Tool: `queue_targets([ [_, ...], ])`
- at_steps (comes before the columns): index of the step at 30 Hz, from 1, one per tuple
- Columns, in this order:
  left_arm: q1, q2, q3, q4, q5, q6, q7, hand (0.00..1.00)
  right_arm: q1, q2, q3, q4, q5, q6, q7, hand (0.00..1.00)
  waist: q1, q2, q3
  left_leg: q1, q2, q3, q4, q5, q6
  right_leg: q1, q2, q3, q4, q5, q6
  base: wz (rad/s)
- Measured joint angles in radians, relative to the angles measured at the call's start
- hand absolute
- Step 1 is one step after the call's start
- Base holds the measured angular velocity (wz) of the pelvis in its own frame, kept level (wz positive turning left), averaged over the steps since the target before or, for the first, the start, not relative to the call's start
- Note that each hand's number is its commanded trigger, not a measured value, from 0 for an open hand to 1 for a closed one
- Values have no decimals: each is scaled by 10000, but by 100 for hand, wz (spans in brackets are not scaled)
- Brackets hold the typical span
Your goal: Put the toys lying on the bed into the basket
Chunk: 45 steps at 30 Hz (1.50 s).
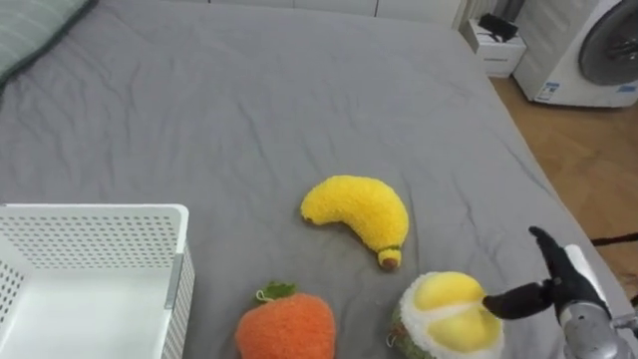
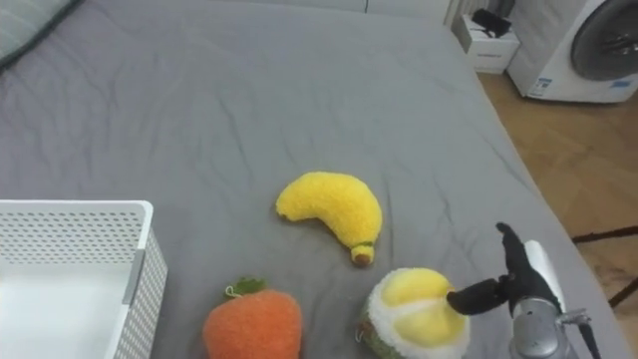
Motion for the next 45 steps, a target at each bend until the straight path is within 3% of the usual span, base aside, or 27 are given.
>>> queue_targets([
  [6, 40, -30, -340, -3, 3, 5, 0, 0, -340, 28, 268, 688, -294, -3, 238, 0, 96, -63, 15, -64, -2, -157, 6, 2, -4, 49, -12, -168, -88, 0, 0, 9],
  [7, 41, -23, -431, -2, 7, 6, 0, 0, -364, 103, 405, 851, -387, -34, 244, 0, 75, -64, 57, -82, -19, -290, 49, 1, -5, 129, -23, -254, -169, 1, -2, 22],
  [10, 47, -42, -599, -5, 8, 3, 0, 0, -377, 384, 459, 1461, -403, -121, 306, 0, 129, -210, 30, -150, -23, -425, 116, -4, -10, 182, -51, -422, -236, 7, -12, 17],
  [21, 76, -148, -594, -11, 18, 22, 0, 0, -383, 597, 790, 1961, -993, -168, 279, 0, 257, -218, 22, -322, -97, -754, 268, -5, 1, 294, -136, -721, -255, -9, -8, 8],
  [22, 64, -148, -595, -12, 14, 22, 0, 0, -384, 623, 829, 1953, -986, -168, 288, 8, 323, -227, 15, -327, -105, -773, 276, -5, 1, 311, -144, -736, -253, -9, -9, 6],
  [23, 64, -147, -595, -12, 13, 23, 0, 0, -385, 652, 865, 1934, -984, -174, 290, 64, 359, -237, 8, -335, -114, -821, 288, -4, 2, 330, -142, -778, -253, -9, -8, 8],
  [24, 66, -148, -595, -12, 12, 23, 0, 0, -387, 661, 881, 1932, -984, -184, 291, 100, 371, -242, 4, -342, -120, -842, 292, -4, 3, 338, -142, -795, -253, -9, -8, 9],
  [30, -31, -151, -594, -13, 16, 23, 0, 0, -393, 801, 1055, 1936, -916, -206, 290, 100, 379, -264, -24, -435, -144, -1036, 391, -3, 4, 419, -157, -995, -261, -9, -7, 11],
  [36, -83, -165, -621, -15, 31, 25, 0, 0, -394, 804, 1061, 2039, -948, -306, 285, 100, 350, -151, -57, -432, -145, -1117, 438, -6, 4, 489, -166, -1033, -257, -9, -8, 3],
  [45, -147, -172, -642, -24, 117, 91, -261, 0, -364, 811, 1018, 2092, -1231, -356, 356, 100, 245, -32, -38, -462, -165, -1112, 414, -5, 4, 481, -218, -1037, -405, -13, -7, 0],
])
